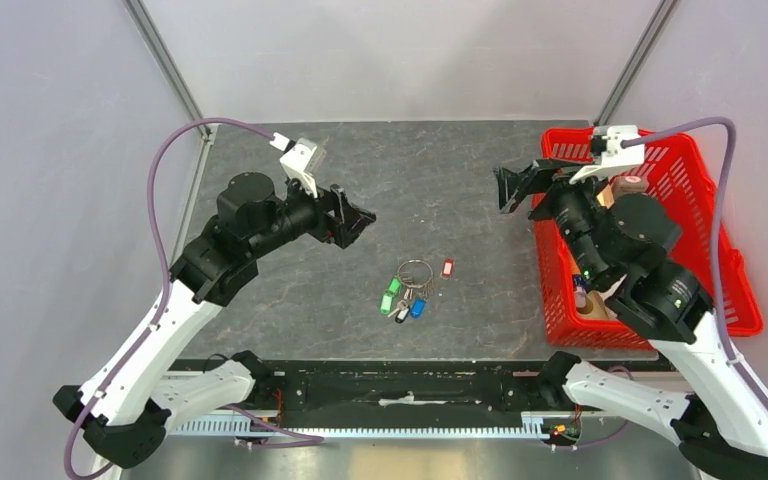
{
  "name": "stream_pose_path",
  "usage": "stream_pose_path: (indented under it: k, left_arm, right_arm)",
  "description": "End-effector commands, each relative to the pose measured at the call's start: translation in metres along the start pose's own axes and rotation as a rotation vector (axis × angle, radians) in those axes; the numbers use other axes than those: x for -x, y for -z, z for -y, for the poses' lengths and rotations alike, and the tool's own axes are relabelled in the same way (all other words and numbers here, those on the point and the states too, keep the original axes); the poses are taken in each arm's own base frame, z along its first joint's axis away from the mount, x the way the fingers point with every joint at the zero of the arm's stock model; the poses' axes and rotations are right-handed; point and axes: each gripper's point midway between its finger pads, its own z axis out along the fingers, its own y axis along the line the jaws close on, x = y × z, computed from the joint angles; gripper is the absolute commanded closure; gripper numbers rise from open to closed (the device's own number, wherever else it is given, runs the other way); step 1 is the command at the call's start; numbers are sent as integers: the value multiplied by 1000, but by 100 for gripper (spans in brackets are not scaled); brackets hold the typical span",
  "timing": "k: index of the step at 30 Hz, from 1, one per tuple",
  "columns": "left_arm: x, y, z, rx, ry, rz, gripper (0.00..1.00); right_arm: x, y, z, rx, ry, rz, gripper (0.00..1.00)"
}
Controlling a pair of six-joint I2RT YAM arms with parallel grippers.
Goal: Put the keys on the keyring
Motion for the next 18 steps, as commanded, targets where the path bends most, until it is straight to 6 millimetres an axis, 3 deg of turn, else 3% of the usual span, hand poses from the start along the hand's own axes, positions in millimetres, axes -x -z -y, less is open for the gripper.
stream_pose_path:
  k: [1, 4, 7, 11, 15, 18]
  left_arm:
    - [6, 1, -6, 28, -47, 23, 14]
    - [4, 4, -4, 14, -45, 37, 14]
    - [0, 4, -1, -3, -33, 31, 14]
    - [-15, -2, -3, -4, 13, 5, 14]
    - [-33, -10, 1, -41, 75, -32, 14]
    - [-47, -14, 2, -54, 129, -57, 13]
  right_arm:
    - [-8, -9, -23, 97, 16, -43, 1]
    - [-23, -4, -46, 242, 76, -112, 1]
    - [-31, -3, -56, 293, 68, -143, 1]
    - [-54, 7, -91, 495, 65, -234, 1]
    - [-84, 2, -100, 522, 64, -339, 1]
    - [-119, -6, -98, 490, 78, -454, 1]
